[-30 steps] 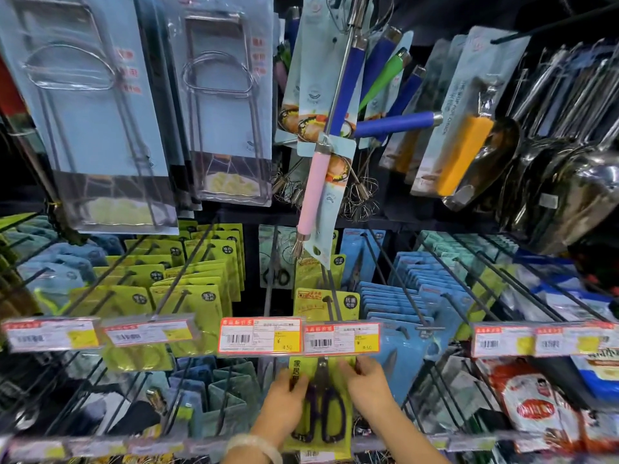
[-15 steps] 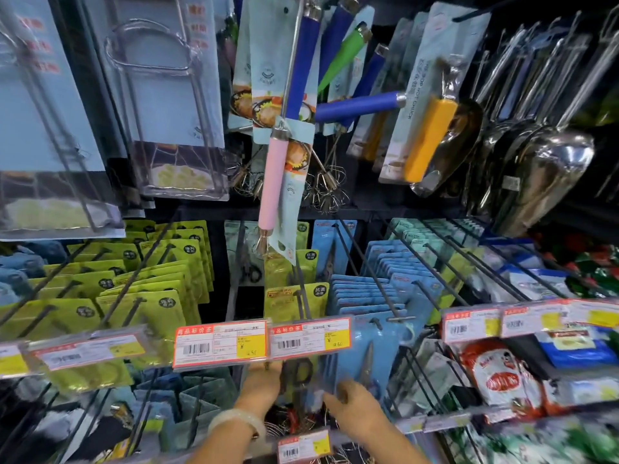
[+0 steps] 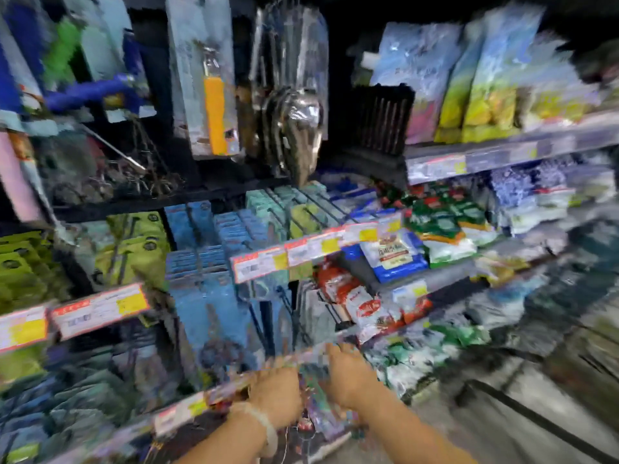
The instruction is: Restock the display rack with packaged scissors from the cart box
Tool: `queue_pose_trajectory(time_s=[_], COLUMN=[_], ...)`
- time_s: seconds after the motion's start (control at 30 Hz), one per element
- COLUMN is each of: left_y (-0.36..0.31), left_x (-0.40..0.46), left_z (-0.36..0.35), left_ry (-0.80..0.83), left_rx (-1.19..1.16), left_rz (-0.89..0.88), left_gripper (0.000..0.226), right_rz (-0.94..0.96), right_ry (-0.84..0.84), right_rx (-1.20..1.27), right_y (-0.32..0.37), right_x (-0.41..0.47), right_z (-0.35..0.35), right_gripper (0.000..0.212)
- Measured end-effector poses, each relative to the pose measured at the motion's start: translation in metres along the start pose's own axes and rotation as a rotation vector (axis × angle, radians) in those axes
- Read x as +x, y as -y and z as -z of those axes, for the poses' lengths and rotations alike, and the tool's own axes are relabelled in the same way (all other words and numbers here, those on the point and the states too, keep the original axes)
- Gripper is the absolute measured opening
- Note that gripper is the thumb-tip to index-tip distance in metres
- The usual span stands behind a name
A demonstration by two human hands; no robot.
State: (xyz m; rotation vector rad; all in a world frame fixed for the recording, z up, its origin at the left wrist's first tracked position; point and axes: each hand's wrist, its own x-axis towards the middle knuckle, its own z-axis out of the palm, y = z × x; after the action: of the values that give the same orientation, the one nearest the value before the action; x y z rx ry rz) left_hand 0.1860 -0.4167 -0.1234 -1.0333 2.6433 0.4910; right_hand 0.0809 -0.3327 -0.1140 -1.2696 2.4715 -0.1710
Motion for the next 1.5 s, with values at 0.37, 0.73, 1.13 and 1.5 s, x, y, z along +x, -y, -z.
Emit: queue_pose_trajectory(time_s=[0.37,0.73,1.13,1.5], left_y=[-0.338,-0.554,-0.748,-0.834], left_x=[0.002,0.018,0.160,0.279], left_z=[-0.034,-0.063,-0.068,-0.132], left_ry=[-0.105,-0.014,0.072,0.353], left_rx=[0.244,0.365,0.391,0.431], left_rz=[-0.455,-0.746,-0.917,-0.855], left_gripper=[0.066,0.067,0.061,0.062], right_rz=[-0.390,-0.713,-0.900,-1.040], right_ry=[-0.208,-0.269,-0.225,-0.054], right_rx=[-0.072,-0.021,0.073,0.362], right_y=[-0.302,-0.496,-0.699,-0.837], right_x=[-0.141,-0.215,-0.146,-0.076], right_z=[0.085,0.109,0.180,0.141], right_gripper=[0.062,0.056,0.056,0.057])
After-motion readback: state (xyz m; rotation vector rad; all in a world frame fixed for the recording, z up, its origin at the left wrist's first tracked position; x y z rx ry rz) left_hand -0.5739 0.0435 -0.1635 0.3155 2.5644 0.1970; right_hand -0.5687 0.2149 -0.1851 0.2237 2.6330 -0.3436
